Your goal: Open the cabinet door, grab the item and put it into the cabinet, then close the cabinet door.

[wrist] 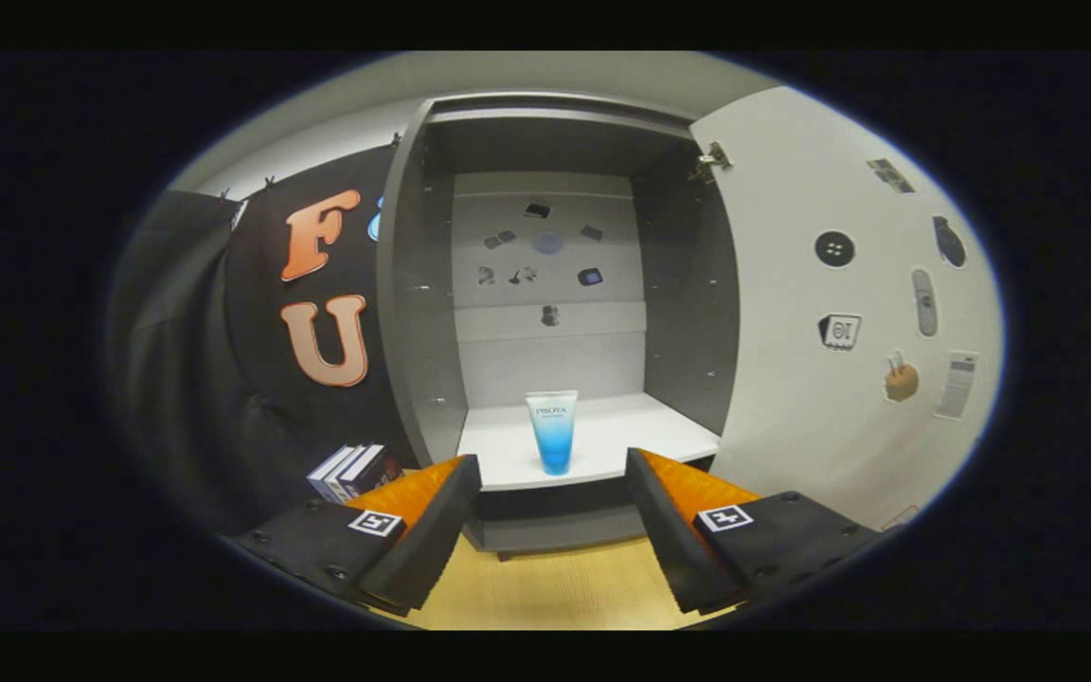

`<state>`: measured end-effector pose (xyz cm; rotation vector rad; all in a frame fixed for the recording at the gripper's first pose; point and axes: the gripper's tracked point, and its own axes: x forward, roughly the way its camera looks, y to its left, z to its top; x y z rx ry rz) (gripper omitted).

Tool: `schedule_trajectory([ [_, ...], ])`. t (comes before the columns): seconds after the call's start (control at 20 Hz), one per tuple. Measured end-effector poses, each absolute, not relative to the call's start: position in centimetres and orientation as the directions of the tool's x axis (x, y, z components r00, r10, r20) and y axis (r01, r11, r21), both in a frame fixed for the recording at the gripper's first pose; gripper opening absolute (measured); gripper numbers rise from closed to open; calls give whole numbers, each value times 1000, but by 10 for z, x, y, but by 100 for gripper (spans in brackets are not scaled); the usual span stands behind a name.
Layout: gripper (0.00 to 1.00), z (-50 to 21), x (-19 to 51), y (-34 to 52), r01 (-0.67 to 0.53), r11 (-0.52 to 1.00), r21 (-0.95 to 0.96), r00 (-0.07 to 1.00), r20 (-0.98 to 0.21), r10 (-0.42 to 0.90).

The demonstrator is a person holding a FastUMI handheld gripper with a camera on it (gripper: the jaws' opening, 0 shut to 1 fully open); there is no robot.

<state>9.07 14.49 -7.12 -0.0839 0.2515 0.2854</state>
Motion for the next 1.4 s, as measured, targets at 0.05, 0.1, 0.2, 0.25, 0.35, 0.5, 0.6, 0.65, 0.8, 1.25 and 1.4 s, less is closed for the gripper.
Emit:
schedule_trajectory([
  [0.05,98,-68,72,135,-289,957,-35,928,-254,271],
  [0.1,98,-61,56,126,-287,958,-27,930,-247,271],
  [0.2,98,-50,32,98,-260,965,-25,940,-236,247],
  [0.25,98,-46,21,81,-237,971,-29,946,-235,224],
  [0.35,98,-33,-3,54,-222,974,-41,954,-218,208],
  [0.5,98,-17,-32,14,-228,973,-39,957,-195,217],
  [0.6,98,-6,-47,-15,-242,970,-23,957,-170,234],
  [0.65,98,-2,-53,-33,-240,971,-23,959,-164,233],
  [0.8,98,4,-59,-98,-180,983,-40,974,-147,172],
  [1.25,96,-11,-30,-225,-58,998,-16,992,-114,56],
  [1.4,96,-25,4,-247,-20,998,-59,994,-106,14],
])
